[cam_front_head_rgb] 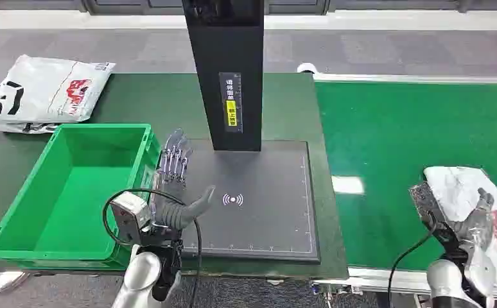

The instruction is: Moved the parcel from conveyor to table for the left to box.

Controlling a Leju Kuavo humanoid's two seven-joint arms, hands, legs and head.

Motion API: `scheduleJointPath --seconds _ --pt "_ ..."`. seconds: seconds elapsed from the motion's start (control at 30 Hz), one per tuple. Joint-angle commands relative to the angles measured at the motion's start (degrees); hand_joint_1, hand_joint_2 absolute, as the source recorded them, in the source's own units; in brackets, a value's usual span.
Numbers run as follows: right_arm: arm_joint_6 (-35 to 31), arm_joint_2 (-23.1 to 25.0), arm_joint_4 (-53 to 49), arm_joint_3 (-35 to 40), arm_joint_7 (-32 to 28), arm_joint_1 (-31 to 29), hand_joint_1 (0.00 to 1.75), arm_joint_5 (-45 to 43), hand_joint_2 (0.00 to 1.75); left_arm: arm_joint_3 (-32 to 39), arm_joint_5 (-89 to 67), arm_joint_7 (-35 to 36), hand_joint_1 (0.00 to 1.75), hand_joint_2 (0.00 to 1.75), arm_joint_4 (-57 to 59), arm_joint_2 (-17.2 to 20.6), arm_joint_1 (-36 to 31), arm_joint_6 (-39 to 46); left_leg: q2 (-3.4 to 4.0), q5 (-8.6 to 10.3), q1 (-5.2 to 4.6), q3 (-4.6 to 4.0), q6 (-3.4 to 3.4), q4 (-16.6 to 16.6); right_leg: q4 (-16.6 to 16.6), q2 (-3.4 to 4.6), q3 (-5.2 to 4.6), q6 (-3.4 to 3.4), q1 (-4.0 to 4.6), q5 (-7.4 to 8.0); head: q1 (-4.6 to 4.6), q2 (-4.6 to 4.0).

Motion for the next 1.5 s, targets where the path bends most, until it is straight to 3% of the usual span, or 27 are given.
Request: scheduleJointPath --seconds 0.03,0.33,0.43,0.5,0.67,0.8,0.9,1.27,1.5 --pt "2.6 -6.1 18.2 -3.8 0.1 -7.1 0.0 1.6 1.75 -0.3 -0.3 -0.2 0.0 1.75 2.6 1.1 -0.3 -0.8 -0.01 0.06 0.05 0.11 0.03 -0.1 -0.2 0.06 0.15 -0.01 0.05 0.09 0.0 0.0" --pt "2.6 -6.0 18.2 -3.7 0.1 -7.2 0.0 1.6 1.75 -0.3 -0.3 -0.2 0.0 1.75 2.6 1.1 -0.4 -0.8 0.0 0.03 0.03 0.08 0.01 -0.1 -0.1 0.07 0.11 -0.02 0.04 0.07 0.0 0.0" --pt "5.4 -8.3 23.7 -1.3 0.3 -10.1 0.0 3.9 1.75 0.0 -0.2 -0.5 0.0 1.75 3.0 1.3 -0.7 -1.1 0.01 0.05 0.01 0.08 0.01 -0.1 -0.2 0.09 0.09 -0.02 0.02 0.09 0.0 0.0" --pt "8.6 -9.3 25.9 -0.4 -3.8 -10.7 0.0 2.0 1.75 0.2 0.0 -0.8 0.0 1.75 3.4 1.6 -0.7 -1.4 0.08 0.05 0.01 0.09 0.02 -0.1 -0.2 0.16 0.09 -0.01 0.01 0.11 0.0 0.0" --pt "19.7 -13.4 21.7 6.1 -10.6 -3.4 0.0 -2.4 1.75 0.4 0.2 -1.7 0.0 1.75 4.6 2.3 -1.0 -2.7 -0.15 0.09 0.05 0.13 0.03 -0.2 -0.2 -0.06 0.22 -0.02 0.02 0.08 0.0 0.0" --pt "25.0 -18.9 20.9 12.0 -15.1 3.1 0.0 -4.8 1.75 0.4 0.7 -2.0 0.0 1.75 6.5 2.6 -2.4 -3.6 -0.5 0.15 0.09 0.18 0.03 -0.3 -0.4 -0.39 0.39 -0.03 0.06 0.06 0.0 0.0" --pt "27.2 -20.8 20.0 13.4 -14.8 5.6 0.0 -5.6 1.75 0.3 1.0 -2.1 0.0 1.75 6.7 2.8 -2.3 -3.8 -0.74 0.12 0.08 0.13 0.03 -0.2 -0.3 -0.62 0.4 0.01 0.06 -0.04 0.0 0.0" --pt "28.2 -22.0 22.8 16.8 -14.5 3.7 0.0 -5.3 1.75 0.3 1.6 -2.5 0.0 1.75 6.3 3.2 -1.9 -3.6 -0.49 -0.04 0.07 0.14 0.24 -0.1 -0.3 -0.36 0.44 0.25 0.01 -0.08 0.0 0.0" --pt "27.9 -21.1 26.7 25.9 -13.2 1.3 0.0 -1.1 1.75 1.0 2.3 -2.6 0.0 1.75 5.9 3.1 -2.0 -3.0 -0.33 -0.04 0.12 0.2 0.28 0.0 -0.4 -0.21 0.55 0.25 0.04 -0.01 0.0 0.0"
